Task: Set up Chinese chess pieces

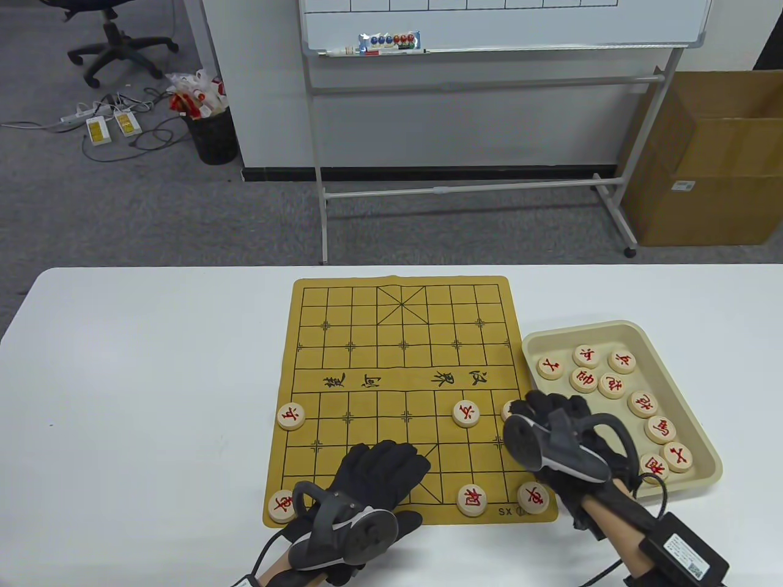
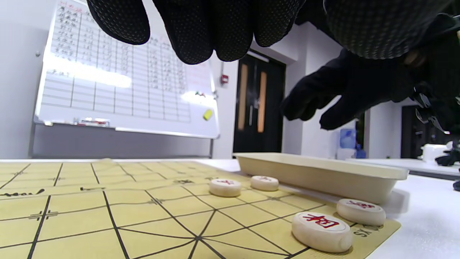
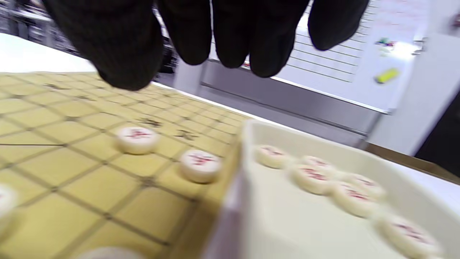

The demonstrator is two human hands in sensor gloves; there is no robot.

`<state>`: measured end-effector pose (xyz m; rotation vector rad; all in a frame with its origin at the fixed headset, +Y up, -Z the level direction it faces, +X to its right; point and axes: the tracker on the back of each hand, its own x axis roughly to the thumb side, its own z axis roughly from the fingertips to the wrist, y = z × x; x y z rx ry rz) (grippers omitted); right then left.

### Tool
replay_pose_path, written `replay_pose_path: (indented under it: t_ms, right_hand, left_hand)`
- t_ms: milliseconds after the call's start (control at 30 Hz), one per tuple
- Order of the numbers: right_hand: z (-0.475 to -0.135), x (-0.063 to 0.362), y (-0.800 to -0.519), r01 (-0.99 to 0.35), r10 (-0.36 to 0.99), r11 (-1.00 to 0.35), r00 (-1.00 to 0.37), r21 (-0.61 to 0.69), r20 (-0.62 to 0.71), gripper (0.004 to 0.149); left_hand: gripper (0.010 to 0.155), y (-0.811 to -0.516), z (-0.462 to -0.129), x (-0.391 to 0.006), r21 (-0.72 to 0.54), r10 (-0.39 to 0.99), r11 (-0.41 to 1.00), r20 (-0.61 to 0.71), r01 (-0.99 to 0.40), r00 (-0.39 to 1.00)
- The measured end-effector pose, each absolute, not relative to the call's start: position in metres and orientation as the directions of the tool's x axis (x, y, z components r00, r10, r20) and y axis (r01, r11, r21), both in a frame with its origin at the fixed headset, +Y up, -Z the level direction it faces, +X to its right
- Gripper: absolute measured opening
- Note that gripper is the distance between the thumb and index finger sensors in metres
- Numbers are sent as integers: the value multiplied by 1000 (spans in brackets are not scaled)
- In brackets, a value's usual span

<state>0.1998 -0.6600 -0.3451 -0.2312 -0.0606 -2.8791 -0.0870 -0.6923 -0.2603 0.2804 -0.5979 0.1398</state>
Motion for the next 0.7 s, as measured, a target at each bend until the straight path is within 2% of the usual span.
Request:
replay_pose_path:
  t_ms: [133, 200, 333, 467, 700]
  right_hand:
    - [-363, 245, -669, 292, -284, -940, -956, 178, 74, 71]
    - [-369, 264, -685, 310, -307, -905, -950, 291, 56, 71]
    - [-373, 284, -717, 363, -376, -832, -925, 420, 55, 74]
    - [-374, 291, -737, 431, -451, -781, -890, 453, 68, 75]
    - [-377, 286, -743, 484, -505, -739, -858, 468, 91, 79]
  left_hand:
    - [79, -693, -260, -86, 216, 46, 954, 573, -205, 818]
    - [79, -692, -260, -86, 217, 45, 955, 573, -204, 818]
    - [79, -692, -260, -86, 218, 45, 954, 572, -204, 819]
    - [79, -693, -260, -86, 215, 42, 956, 571, -199, 820]
    - [79, -693, -261, -86, 213, 38, 958, 567, -191, 823]
